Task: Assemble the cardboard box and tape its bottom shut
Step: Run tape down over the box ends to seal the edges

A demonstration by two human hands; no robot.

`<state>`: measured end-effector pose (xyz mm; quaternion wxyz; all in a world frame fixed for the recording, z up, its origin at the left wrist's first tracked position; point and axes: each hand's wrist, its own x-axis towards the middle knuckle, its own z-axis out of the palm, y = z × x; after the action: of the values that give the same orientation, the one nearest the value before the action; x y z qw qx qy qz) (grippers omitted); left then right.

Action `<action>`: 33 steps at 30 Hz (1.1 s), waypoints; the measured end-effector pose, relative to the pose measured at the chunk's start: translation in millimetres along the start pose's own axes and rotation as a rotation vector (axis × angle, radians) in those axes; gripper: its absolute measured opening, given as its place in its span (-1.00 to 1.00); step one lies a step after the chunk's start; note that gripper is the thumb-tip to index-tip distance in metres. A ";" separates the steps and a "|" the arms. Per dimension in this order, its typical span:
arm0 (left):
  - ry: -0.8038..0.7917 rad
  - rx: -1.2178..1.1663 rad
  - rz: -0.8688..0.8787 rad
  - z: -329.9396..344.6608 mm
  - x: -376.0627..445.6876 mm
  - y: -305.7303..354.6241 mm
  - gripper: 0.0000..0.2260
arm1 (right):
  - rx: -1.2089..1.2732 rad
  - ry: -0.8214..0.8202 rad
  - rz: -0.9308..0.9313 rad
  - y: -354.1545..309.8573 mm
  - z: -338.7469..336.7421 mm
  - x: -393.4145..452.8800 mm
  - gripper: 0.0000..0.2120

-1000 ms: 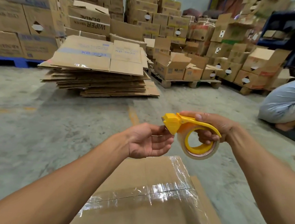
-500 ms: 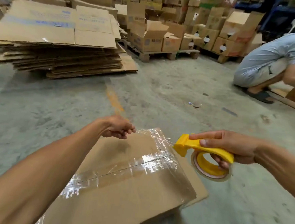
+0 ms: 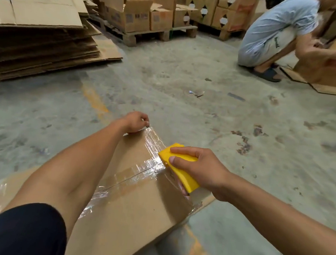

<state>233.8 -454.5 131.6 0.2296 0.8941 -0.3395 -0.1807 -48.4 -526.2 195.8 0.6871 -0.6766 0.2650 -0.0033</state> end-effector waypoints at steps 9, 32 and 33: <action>0.014 -0.032 -0.005 4.1 12.6 -12.4 -0.83 | -0.026 0.012 0.039 -3.4 7.9 2.2 -0.73; 0.230 -0.701 0.097 17.2 -20.4 -22.4 -0.52 | -0.156 0.045 0.043 1.2 13.2 1.7 -0.74; 0.173 -0.658 0.100 18.3 -24.2 -20.5 -0.51 | -0.145 0.044 0.047 1.1 12.5 2.1 -0.74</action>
<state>218.8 -429.5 109.5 0.5422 0.7663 -0.2857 -0.1928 -42.4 -515.3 193.4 0.6301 -0.7180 0.2953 0.0169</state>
